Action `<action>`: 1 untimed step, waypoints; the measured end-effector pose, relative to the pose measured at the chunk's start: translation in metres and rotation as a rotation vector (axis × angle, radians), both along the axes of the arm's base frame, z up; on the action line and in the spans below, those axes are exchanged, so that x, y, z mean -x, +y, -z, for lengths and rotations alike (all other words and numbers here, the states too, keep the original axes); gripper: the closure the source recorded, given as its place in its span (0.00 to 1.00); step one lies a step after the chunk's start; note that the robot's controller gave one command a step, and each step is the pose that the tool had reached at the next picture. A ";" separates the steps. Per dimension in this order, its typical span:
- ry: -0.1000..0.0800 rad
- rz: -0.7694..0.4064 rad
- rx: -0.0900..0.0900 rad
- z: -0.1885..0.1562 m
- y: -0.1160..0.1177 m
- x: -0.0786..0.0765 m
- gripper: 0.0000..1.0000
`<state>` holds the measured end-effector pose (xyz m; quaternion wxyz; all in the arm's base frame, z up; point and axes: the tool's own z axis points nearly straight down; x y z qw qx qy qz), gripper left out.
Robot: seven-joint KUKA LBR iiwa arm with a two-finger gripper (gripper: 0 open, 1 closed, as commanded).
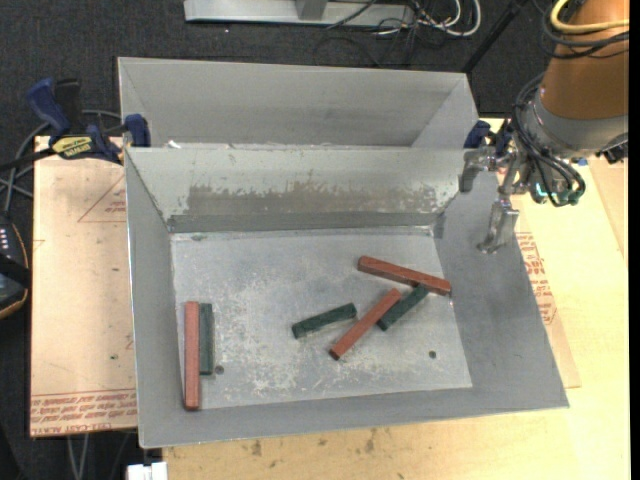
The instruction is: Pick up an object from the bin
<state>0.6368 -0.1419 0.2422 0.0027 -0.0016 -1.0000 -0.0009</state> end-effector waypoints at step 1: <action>-0.008 -0.004 0.002 -0.005 0.001 -0.002 1.00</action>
Offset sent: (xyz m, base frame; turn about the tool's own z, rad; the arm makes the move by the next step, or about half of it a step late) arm 0.0000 0.0000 0.0000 0.0000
